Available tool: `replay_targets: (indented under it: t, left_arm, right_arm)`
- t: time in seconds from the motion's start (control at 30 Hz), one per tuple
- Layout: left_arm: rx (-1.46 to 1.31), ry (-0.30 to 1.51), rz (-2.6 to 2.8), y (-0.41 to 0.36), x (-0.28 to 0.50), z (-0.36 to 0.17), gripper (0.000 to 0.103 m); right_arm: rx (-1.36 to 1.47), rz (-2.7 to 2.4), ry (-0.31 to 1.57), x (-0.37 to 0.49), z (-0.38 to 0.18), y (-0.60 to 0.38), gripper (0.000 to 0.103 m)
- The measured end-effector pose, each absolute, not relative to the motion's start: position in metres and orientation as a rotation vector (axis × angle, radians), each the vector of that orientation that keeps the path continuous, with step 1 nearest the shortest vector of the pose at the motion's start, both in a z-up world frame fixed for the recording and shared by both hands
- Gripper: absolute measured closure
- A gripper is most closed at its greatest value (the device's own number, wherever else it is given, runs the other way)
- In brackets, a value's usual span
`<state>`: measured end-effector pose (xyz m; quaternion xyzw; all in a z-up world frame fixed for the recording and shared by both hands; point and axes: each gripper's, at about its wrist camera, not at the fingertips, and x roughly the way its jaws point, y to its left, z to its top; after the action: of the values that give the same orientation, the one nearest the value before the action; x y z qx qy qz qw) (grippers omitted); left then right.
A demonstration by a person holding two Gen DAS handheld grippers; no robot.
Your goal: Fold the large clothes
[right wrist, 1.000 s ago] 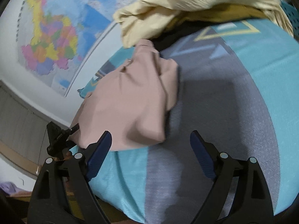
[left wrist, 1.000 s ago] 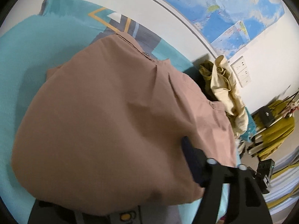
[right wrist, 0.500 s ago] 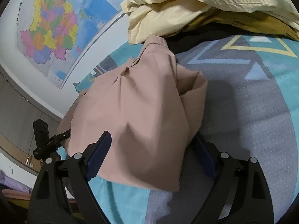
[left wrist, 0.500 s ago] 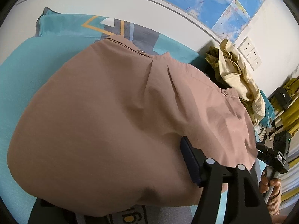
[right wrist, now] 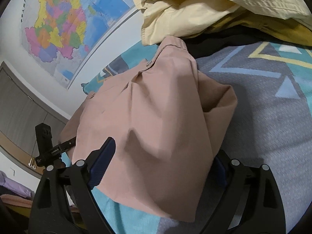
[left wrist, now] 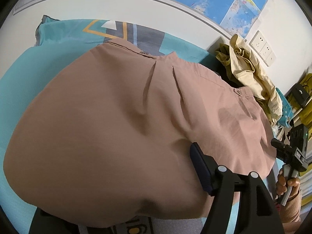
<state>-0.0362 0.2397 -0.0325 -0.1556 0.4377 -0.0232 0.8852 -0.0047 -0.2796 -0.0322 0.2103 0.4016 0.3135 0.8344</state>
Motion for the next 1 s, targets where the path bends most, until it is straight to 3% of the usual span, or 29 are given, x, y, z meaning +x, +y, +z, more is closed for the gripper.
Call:
replay_targets:
  t: [0.43,0.5,0.57,0.6,0.63,0.67,0.77,0.83,0.87,0.9,0.93,1.0]
  left_arm:
    - [-0.369,0.870,-0.067,0.241,-0.018,-0.034,0.022]
    - [-0.342,0.880,-0.039,0.238,-0.014,-0.033,0.032]
    - [-0.328,0.886,-0.015,0.239,-0.014,-0.033,0.050]
    - [-0.323,0.888,-0.013,0.240,-0.014,-0.033,0.054]
    - [-0.323,0.889,-0.015,0.240,-0.013,-0.033,0.056]
    - [-0.327,0.890,-0.022,0.242,-0.013,-0.034,0.056]
    - [-0.366,0.890,-0.081,0.244,-0.009,-0.034,0.036]
    - [-0.359,0.891,-0.067,0.241,-0.005,-0.034,0.035]
    - [-0.341,0.893,-0.054,0.238,-0.003,-0.034,0.040]
    - [-0.329,0.894,-0.038,0.236,-0.002,-0.034,0.056]
    - [-0.315,0.896,-0.018,0.236,0.000,-0.034,0.064]
    - [-0.314,0.901,0.003,0.240,0.001,-0.030,0.084]
  right_arm:
    - [0.435,0.780,0.873,0.040,-0.028,-0.240,0.020]
    - [0.431,0.784,0.881,0.044,-0.029,-0.236,0.028]
    - [0.436,0.798,0.898,0.047,-0.031,-0.234,0.049]
    - [0.432,0.796,0.917,0.049,-0.035,-0.233,0.064]
    - [0.434,0.803,0.923,0.050,-0.037,-0.233,0.064]
    - [0.440,0.813,0.925,0.051,-0.037,-0.234,0.064]
    - [0.476,0.837,0.931,0.055,-0.038,-0.236,0.058]
    - [0.454,0.836,0.930,0.055,-0.037,-0.231,0.055]
    - [0.446,0.829,0.931,0.055,-0.036,-0.228,0.057]
    - [0.433,0.823,0.938,0.056,-0.036,-0.224,0.071]
    - [0.430,0.826,0.948,0.057,-0.036,-0.221,0.082]
    - [0.432,0.827,0.935,0.055,-0.029,-0.219,0.087]
